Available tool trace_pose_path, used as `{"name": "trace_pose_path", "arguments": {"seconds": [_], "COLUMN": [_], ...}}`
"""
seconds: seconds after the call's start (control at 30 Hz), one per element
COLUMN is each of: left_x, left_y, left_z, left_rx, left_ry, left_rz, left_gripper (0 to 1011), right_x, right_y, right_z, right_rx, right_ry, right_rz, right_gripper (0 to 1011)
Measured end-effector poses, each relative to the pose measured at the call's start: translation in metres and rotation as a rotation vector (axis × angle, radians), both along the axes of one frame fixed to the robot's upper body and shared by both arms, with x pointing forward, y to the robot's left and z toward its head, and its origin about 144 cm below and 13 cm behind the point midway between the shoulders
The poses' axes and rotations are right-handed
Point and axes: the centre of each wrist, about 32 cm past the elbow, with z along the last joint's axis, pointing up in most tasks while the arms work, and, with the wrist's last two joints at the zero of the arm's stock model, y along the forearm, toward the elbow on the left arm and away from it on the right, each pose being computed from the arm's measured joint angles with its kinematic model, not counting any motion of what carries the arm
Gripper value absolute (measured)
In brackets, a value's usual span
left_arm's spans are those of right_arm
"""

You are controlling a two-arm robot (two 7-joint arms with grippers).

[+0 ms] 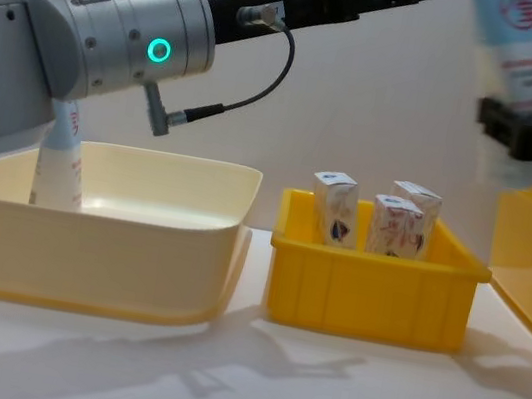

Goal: Bimanual collaborative sorting of washing and personal care products

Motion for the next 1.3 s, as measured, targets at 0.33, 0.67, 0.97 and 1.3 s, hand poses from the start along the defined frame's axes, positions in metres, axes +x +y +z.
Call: {"name": "trace_pose_path", "arguments": {"seconds": [0.33, 0.67, 0.97, 1.3], "left_x": [0.0, 0.0, 0.0, 0.0], "left_y": [0.0, 0.0, 0.0, 0.0], "left_z": [0.0, 0.0, 0.0, 0.0], "left_rx": [0.0, 0.0, 0.0, 0.0], "left_ry": [0.0, 0.0, 0.0, 0.0], "left_rz": [0.0, 0.0, 0.0, 0.0], "left_gripper": [1003, 1003, 1003, 1003], "right_x": [-0.001, -0.003, -0.006, -0.008], "right_y": [-0.026, -0.051, -0.067, -0.075], "right_z": [0.001, 0.002, 0.004, 0.008], "right_rx": [0.015, 0.031, 0.041, 0.047], "right_ry": [-0.066, -0.108, -0.072, 0.023], "right_rz": [-0.153, -0.314, -0.439, -0.49], "right_gripper": [444, 444, 444, 444]}}
